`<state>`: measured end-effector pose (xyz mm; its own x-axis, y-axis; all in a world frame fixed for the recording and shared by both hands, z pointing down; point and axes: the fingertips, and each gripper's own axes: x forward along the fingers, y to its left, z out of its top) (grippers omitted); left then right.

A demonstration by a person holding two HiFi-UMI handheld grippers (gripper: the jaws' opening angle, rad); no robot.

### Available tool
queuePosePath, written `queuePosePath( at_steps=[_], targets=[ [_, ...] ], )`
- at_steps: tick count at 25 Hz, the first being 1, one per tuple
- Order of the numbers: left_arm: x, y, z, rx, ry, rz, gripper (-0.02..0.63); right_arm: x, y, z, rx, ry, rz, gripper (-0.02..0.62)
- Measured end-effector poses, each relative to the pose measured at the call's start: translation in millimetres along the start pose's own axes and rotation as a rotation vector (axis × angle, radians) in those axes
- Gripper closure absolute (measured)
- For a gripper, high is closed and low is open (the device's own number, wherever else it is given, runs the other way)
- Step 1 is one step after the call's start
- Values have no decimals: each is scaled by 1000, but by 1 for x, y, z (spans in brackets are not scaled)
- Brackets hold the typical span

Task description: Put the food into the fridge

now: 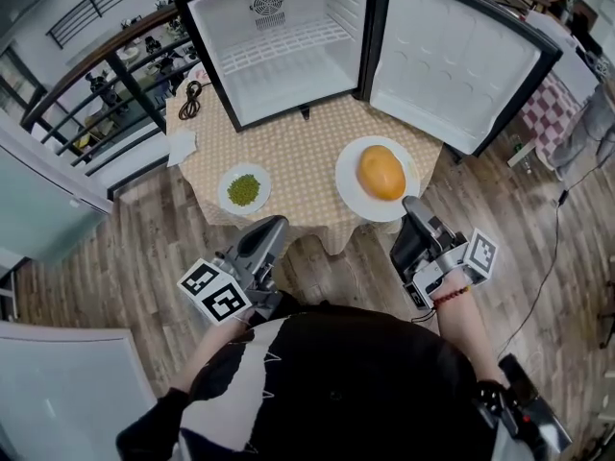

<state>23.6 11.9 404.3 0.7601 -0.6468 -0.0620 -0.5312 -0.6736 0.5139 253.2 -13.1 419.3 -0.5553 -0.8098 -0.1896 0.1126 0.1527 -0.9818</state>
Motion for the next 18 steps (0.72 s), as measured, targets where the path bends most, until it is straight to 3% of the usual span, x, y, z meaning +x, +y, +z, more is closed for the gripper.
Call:
queuePosePath(
  at_steps=[5,18],
  targets=[
    [4,4,-1,11,21,-13,592,14,-5,-4,5,17,14,558],
    [10,27,8,-19,33,-51,592,31,-7,2,-12,-53,-11,558]
  ],
)
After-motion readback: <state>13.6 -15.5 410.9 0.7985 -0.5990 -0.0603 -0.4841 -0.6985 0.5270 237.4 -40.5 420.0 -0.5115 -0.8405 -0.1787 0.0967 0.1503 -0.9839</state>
